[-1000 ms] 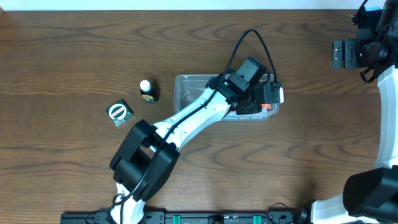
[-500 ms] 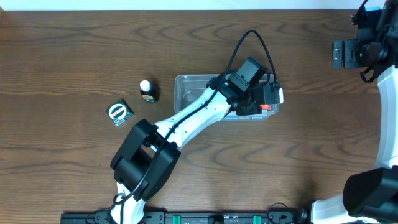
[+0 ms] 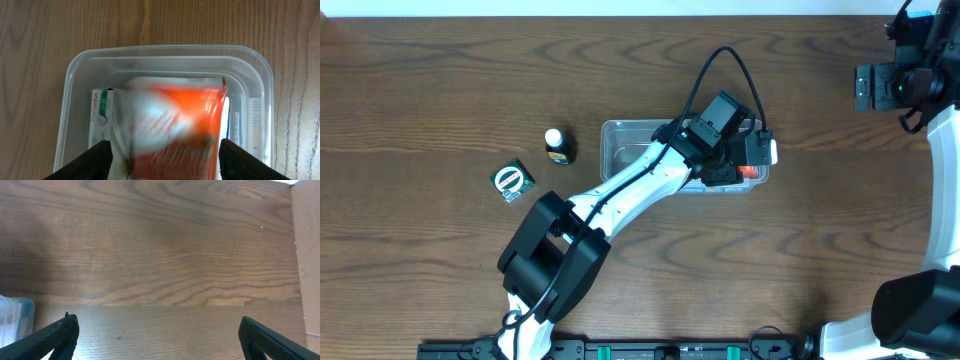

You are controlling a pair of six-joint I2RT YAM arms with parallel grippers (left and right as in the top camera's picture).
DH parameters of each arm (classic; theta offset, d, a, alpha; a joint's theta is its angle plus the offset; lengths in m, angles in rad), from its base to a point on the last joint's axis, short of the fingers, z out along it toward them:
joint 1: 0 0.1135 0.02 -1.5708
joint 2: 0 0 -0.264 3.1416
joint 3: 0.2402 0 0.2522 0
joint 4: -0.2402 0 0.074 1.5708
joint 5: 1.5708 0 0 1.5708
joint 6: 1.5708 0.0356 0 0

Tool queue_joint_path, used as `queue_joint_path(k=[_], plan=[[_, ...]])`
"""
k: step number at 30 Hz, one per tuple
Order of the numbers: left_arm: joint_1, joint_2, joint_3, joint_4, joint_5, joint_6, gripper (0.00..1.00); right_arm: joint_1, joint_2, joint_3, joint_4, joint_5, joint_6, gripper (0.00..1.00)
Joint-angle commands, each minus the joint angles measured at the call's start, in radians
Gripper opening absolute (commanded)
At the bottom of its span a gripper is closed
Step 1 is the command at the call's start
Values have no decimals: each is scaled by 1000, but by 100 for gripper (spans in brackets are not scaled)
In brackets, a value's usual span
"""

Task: Pack container
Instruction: 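Open left gripper to release the Panadol box and lift away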

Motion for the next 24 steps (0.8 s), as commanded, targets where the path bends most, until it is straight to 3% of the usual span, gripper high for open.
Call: queue_joint_path(k=[1,14,18,24], plan=[[2,-9,-2,5,0,5,70,-2,-4,5,0,-4,10,99],[3,-49,-1,8,-39,-13,75,-2,-4,5,0,-4,10,99],[5,-135,-1,-11,-183,-128,77,-2,-4,5,0,-4,10,99],[63,-318,-2,-153,-340,-333,99,-2,-4,5,0,-4,10,99]])
